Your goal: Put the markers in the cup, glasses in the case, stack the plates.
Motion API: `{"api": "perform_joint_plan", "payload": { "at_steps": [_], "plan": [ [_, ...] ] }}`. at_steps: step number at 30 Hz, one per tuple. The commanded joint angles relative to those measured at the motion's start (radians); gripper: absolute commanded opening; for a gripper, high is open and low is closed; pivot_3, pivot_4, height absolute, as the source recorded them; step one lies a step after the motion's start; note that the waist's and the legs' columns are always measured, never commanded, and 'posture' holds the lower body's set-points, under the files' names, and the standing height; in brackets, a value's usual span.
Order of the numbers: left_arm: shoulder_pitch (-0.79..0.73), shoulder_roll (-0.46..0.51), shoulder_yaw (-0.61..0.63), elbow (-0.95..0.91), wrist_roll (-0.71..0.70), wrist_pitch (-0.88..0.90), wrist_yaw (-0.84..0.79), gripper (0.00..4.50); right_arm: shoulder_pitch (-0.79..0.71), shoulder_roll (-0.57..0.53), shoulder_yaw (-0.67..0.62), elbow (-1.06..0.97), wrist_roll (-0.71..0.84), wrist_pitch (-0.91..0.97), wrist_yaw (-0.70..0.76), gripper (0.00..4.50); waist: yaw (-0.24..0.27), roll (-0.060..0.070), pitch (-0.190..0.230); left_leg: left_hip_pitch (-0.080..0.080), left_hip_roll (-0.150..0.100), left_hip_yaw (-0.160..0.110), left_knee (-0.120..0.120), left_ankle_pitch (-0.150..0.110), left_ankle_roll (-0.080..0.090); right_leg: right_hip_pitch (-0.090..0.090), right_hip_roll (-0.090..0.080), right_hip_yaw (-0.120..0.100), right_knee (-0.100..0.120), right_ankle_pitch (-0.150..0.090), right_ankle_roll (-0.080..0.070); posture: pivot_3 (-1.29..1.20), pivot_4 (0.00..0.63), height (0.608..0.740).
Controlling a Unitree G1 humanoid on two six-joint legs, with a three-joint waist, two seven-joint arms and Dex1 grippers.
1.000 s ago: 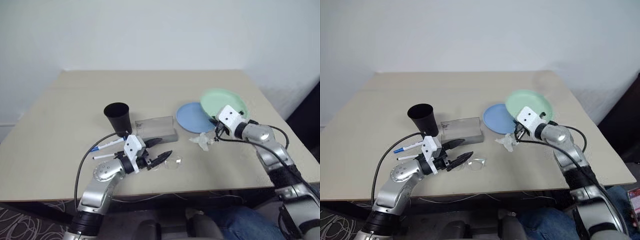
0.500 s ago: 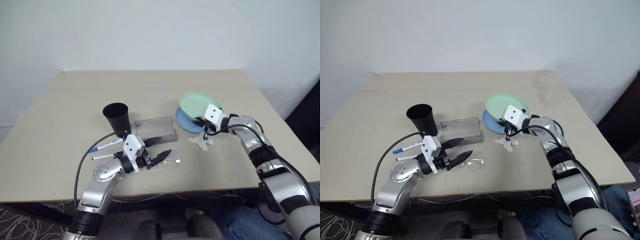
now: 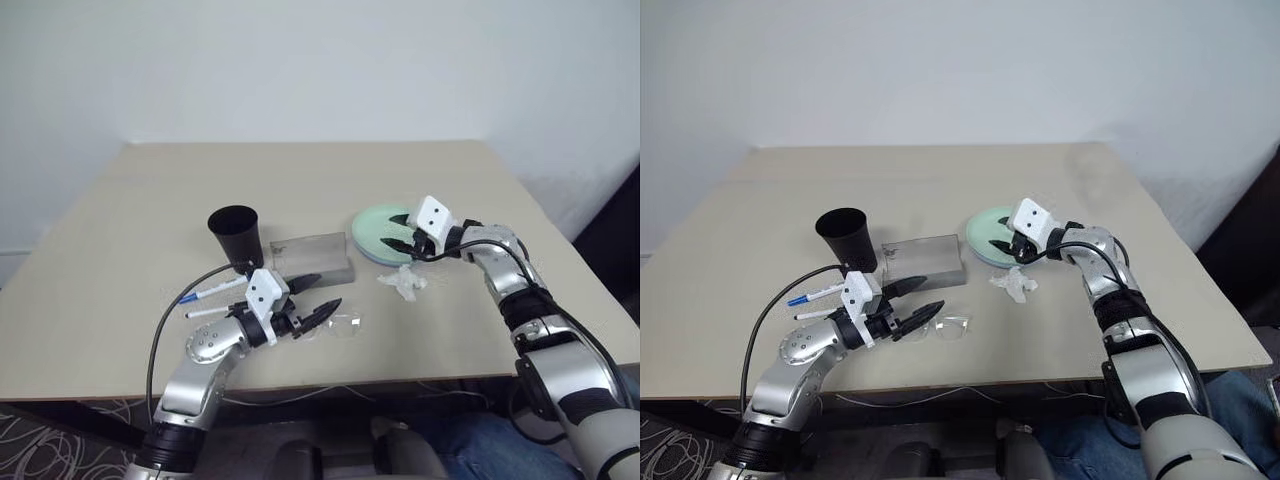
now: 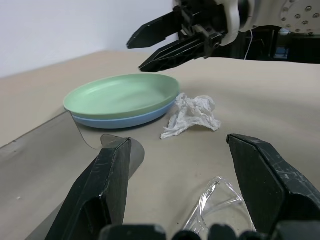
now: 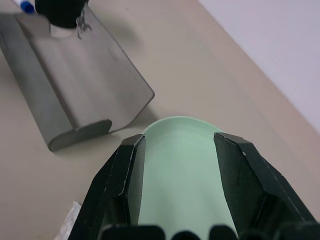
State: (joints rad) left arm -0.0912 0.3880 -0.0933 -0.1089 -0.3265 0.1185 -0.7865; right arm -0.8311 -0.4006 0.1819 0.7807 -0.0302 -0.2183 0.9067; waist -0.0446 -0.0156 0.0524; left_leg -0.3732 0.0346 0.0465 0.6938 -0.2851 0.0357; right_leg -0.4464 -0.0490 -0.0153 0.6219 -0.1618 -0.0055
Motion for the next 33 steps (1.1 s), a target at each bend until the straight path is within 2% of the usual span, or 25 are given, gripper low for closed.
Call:
{"api": "perform_joint_plan", "payload": {
  "at_steps": [1, 3, 7, 8, 14, 18, 26, 32, 33],
  "plan": [
    [-0.032, 0.002, 0.012, -0.019, 0.000, -0.017, -0.004, 3.22, 0.038, -0.049, -0.054, -0.139, 0.076, 0.102, 0.069, 2.65, 0.000, 0.000, 0.000, 0.000, 0.000, 0.000, 0.000, 0.000, 0.000, 0.000, 0.000, -0.001, 0.000, 0.000, 0.000, 0.00, 0.000, 0.721],
    [-0.034, 0.001, 0.011, -0.016, 0.000, -0.018, -0.005, 3.22, 0.071, -0.072, -0.063, -0.203, 0.104, 0.167, 0.106, 2.97, 0.000, 0.000, 0.000, 0.000, 0.000, -0.001, 0.001, 0.000, 0.000, 0.000, 0.000, 0.000, 0.000, 0.000, 0.000, 0.00, 0.000, 0.721],
    [-0.039, -0.002, 0.008, -0.009, 0.000, -0.020, -0.007, 3.22, 0.130, -0.113, -0.082, -0.310, 0.146, 0.292, 0.150, 4.31, -0.001, 0.000, 0.000, 0.000, 0.000, 0.000, 0.002, 0.000, 0.000, 0.000, 0.000, 0.001, 0.000, 0.000, 0.000, 0.00, 0.000, 0.721],
    [-0.042, -0.003, 0.007, -0.007, 0.001, -0.020, -0.008, 3.22, 0.145, -0.123, -0.087, -0.334, 0.154, 0.332, 0.149, 4.47, -0.001, 0.001, 0.000, 0.001, 0.000, 0.000, 0.002, 0.000, 0.000, 0.000, 0.000, 0.001, 0.000, 0.000, 0.000, 0.00, 0.000, 0.721],
    [-0.050, -0.006, 0.008, 0.003, 0.001, -0.021, -0.012, 3.22, 0.222, -0.160, -0.083, -0.463, 0.203, 0.561, 0.172, 4.47, 0.000, 0.001, 0.000, 0.003, 0.000, 0.000, 0.002, 0.000, 0.000, 0.002, 0.000, 0.001, 0.001, -0.001, -0.002, 0.00, 0.000, 0.721],
    [-0.053, -0.007, 0.012, -0.001, -0.007, -0.025, -0.018, 3.22, 0.260, -0.144, -0.094, -0.509, 0.224, 0.722, 0.109, 4.47, 0.000, 0.001, 0.000, 0.004, 0.000, 0.000, 0.002, 0.000, 0.000, 0.002, 0.000, 0.002, 0.001, -0.001, -0.002, 0.00, 0.000, 0.721],
    [-0.047, -0.005, 0.009, -0.009, -0.011, -0.020, -0.029, 3.22, 0.270, -0.100, -0.095, -0.503, 0.228, 0.809, 0.023, 4.47, -0.001, 0.001, 0.000, 0.004, 0.000, 0.000, 0.002, 0.000, 0.000, 0.002, 0.000, 0.001, 0.001, -0.002, -0.002, 0.00, 0.000, 0.721],
    [-0.050, -0.004, 0.008, -0.008, -0.008, -0.017, -0.030, 3.22, 0.209, -0.027, -0.099, -0.399, 0.217, 0.821, -0.067, 4.47, -0.001, 0.001, 0.000, 0.004, 0.000, 0.000, 0.002, 0.000, 0.000, 0.002, 0.000, 0.002, 0.001, -0.001, -0.002, 0.00, 0.000, 0.721],
    [-0.050, -0.004, 0.008, -0.008, -0.007, -0.017, -0.030, 3.22, 0.204, -0.021, -0.101, -0.395, 0.221, 0.826, -0.072, 4.31, -0.001, 0.001, 0.000, 0.004, 0.000, 0.000, 0.002, 0.000, 0.000, 0.002, 0.000, 0.002, 0.001, -0.001, -0.002, 0.00, 0.000, 0.721]
  ]
}}
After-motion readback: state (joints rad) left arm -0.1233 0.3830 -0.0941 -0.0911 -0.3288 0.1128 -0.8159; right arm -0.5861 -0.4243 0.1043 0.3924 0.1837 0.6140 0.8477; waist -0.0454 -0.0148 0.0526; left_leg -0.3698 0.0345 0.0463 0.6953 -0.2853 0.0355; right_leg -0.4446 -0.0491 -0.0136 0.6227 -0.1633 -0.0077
